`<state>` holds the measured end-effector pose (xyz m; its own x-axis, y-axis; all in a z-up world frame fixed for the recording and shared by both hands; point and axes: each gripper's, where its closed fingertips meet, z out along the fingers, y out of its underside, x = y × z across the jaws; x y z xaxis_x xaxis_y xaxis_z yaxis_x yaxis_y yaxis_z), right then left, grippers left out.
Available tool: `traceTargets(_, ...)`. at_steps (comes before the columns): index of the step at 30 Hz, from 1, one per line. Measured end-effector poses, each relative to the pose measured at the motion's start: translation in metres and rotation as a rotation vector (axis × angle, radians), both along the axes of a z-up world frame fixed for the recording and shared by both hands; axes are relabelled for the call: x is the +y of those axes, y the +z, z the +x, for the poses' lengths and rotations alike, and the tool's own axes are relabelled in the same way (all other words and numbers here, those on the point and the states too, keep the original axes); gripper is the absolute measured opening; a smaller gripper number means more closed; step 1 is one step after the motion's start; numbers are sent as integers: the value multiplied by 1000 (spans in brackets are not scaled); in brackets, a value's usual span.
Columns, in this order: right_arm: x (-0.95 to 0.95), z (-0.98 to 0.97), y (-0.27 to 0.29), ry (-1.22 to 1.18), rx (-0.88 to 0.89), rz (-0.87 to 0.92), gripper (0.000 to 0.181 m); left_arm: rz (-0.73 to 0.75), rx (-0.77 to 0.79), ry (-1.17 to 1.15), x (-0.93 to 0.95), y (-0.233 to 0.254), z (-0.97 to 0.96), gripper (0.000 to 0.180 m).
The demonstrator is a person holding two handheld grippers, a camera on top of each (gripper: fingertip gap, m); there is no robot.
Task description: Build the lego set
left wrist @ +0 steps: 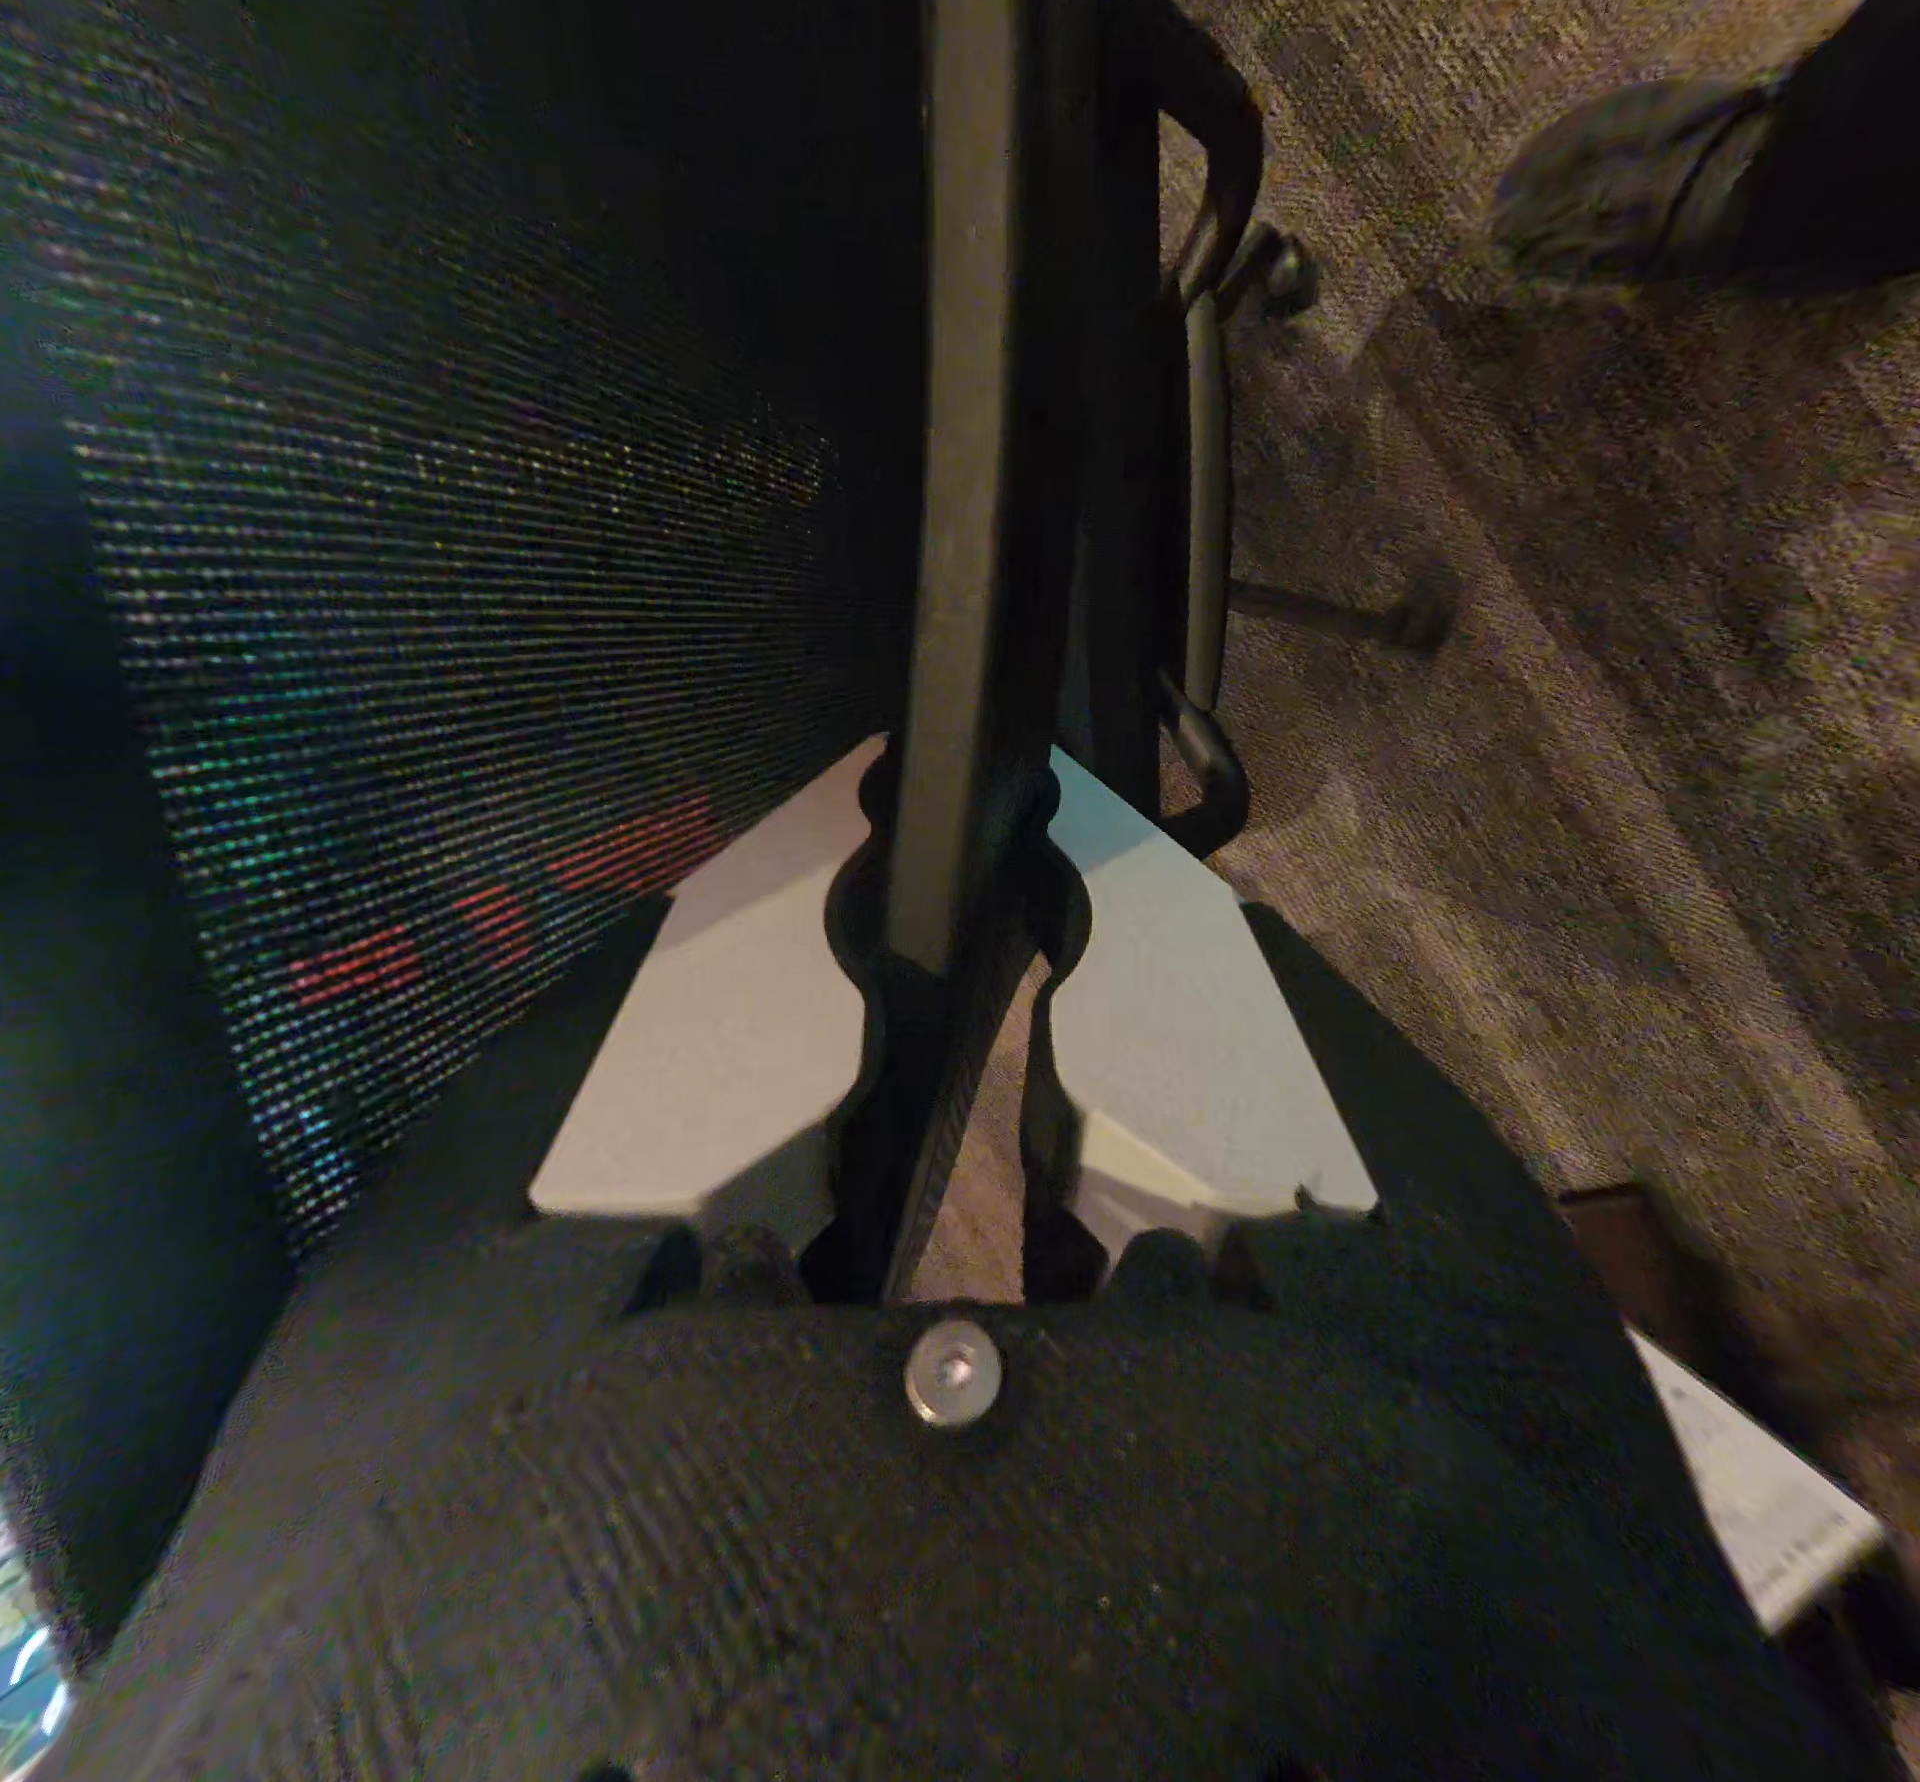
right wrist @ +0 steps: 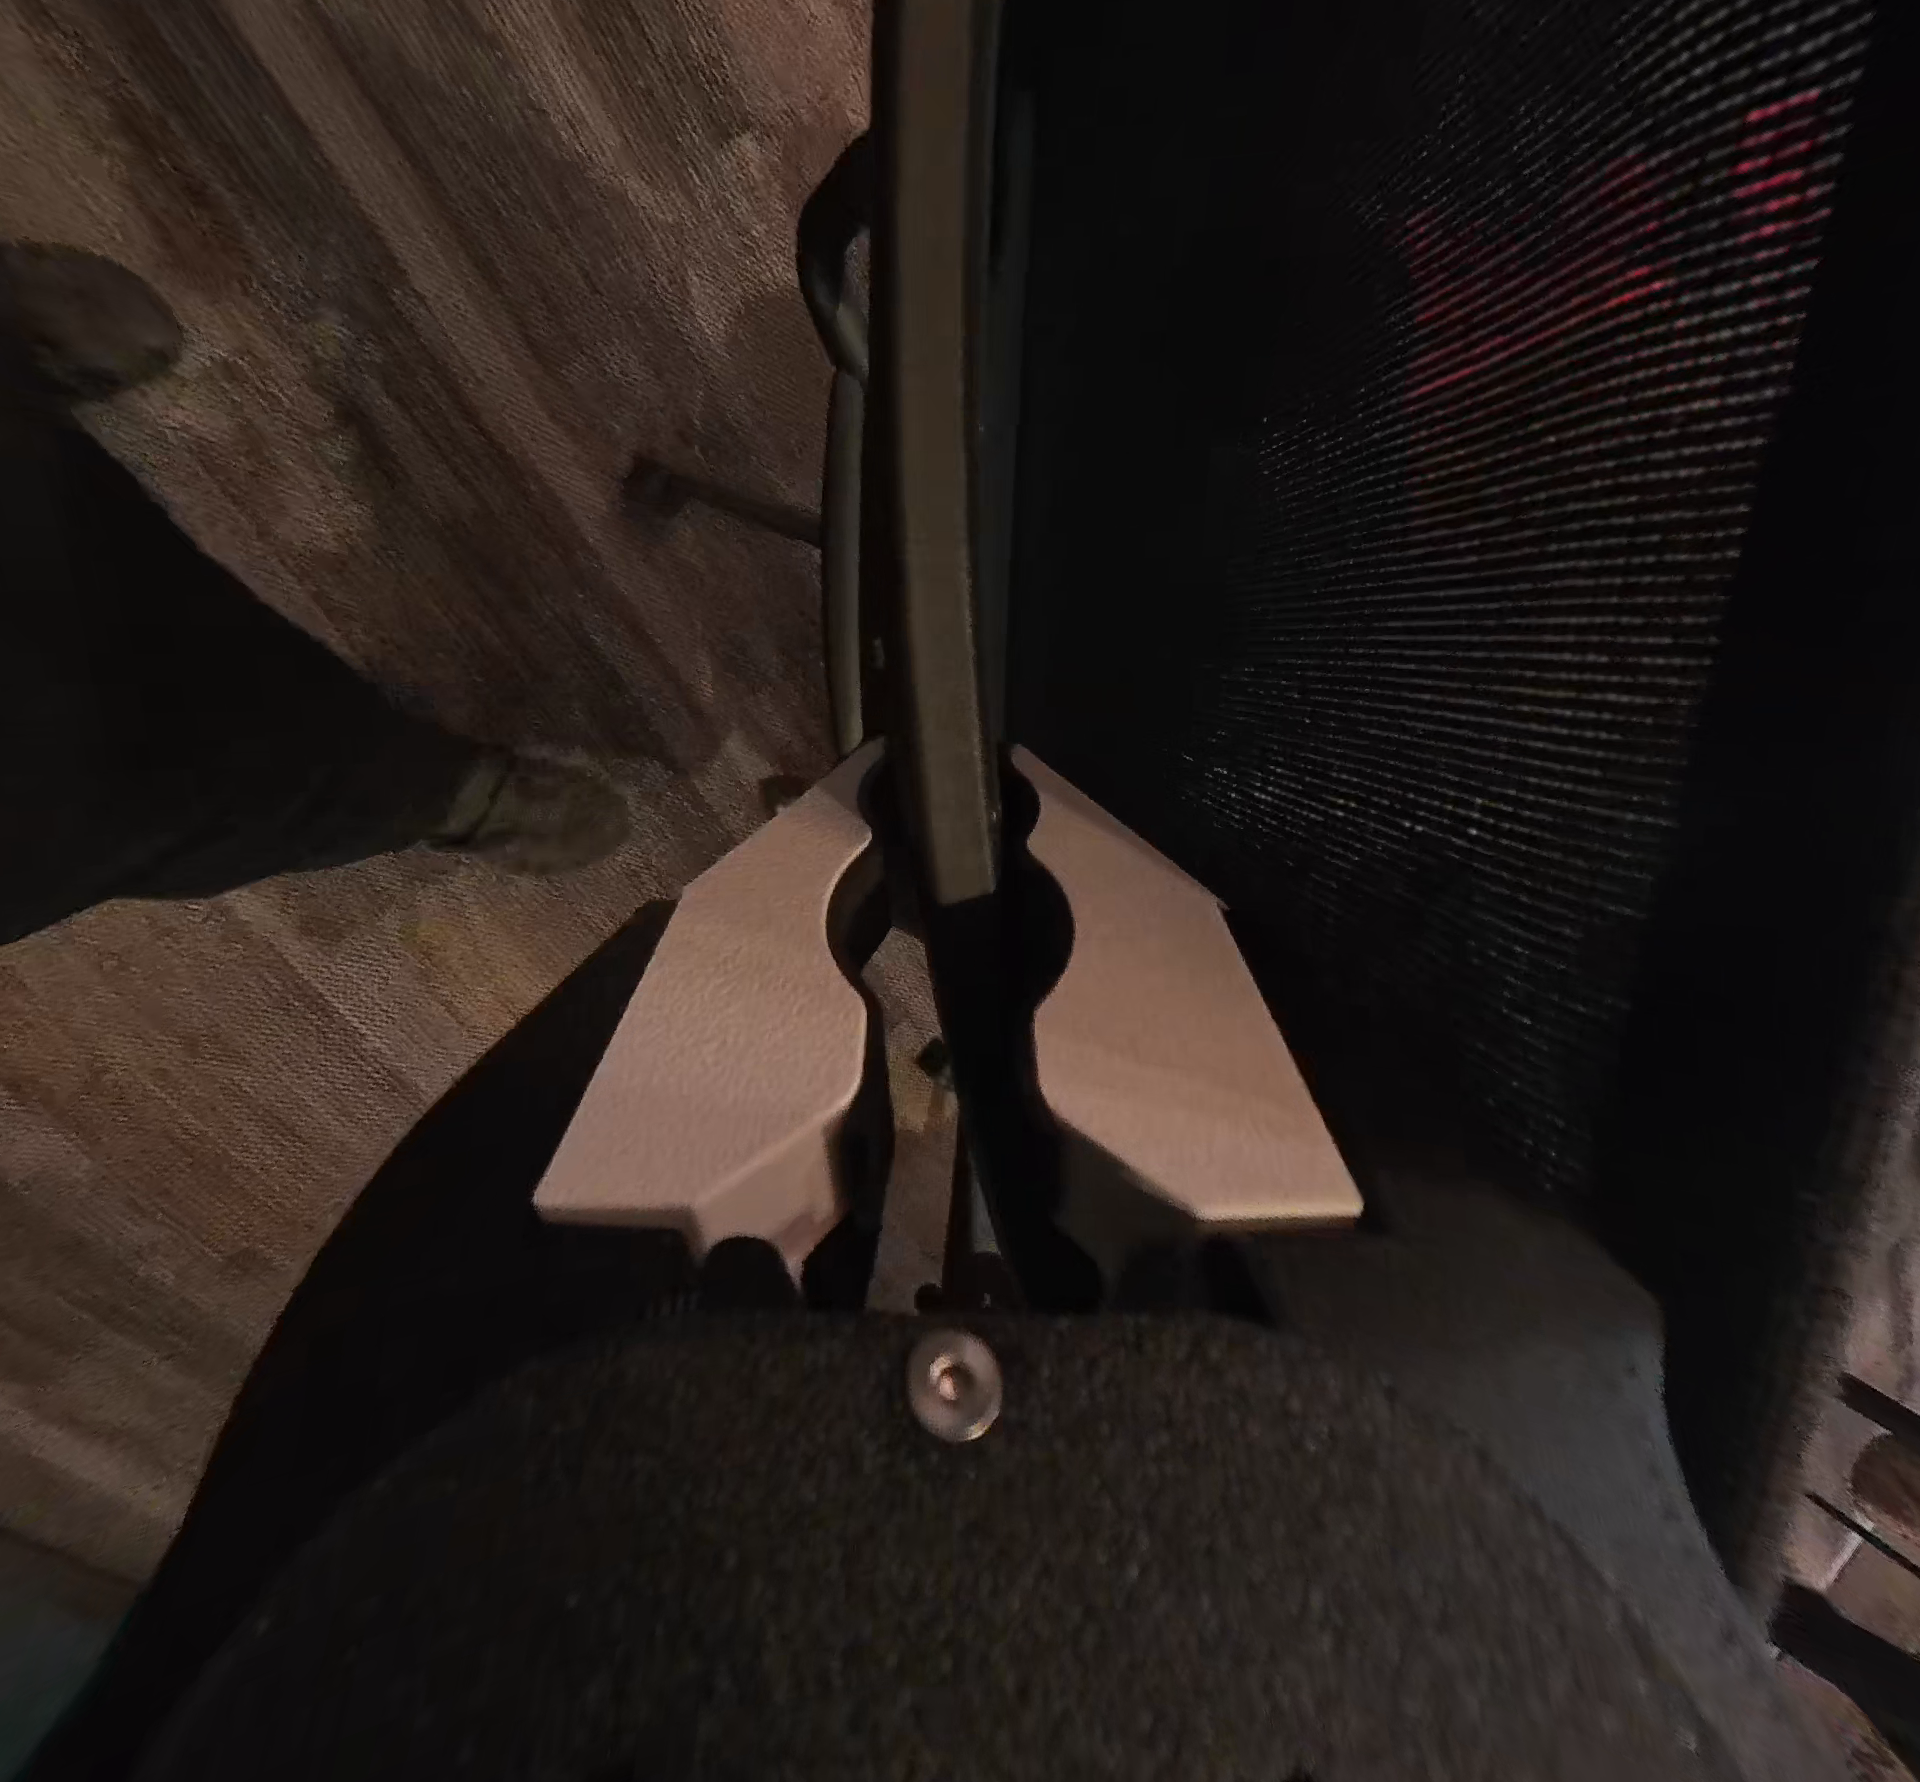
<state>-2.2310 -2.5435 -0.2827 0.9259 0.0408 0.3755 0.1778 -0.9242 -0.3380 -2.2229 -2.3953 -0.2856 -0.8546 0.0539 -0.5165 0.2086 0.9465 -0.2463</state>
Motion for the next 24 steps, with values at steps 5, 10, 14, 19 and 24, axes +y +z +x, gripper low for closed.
traceTargets(5, -63, 69, -1, 11, -7, 10, 15, 5, 38, 26, -60, -1, 69, 19)
traceTargets(10, -110, 153, 1, 48, -17, 15, 15, 3, 64, 84, -110, -2, 150, 21)
traceTargets(14, -143, 231, 1, 70, -20, 13, 15, 8, 67, 124, -142, -3, 224, 23)
traceTargets(19, -169, 338, 0, 113, -35, 10, 15, 20, 22, 144, -169, -5, 321, 19)
traceTargets(24, -180, 443, -3, 182, -50, 8, 15, 16, 3, 183, -183, -8, 417, 16)
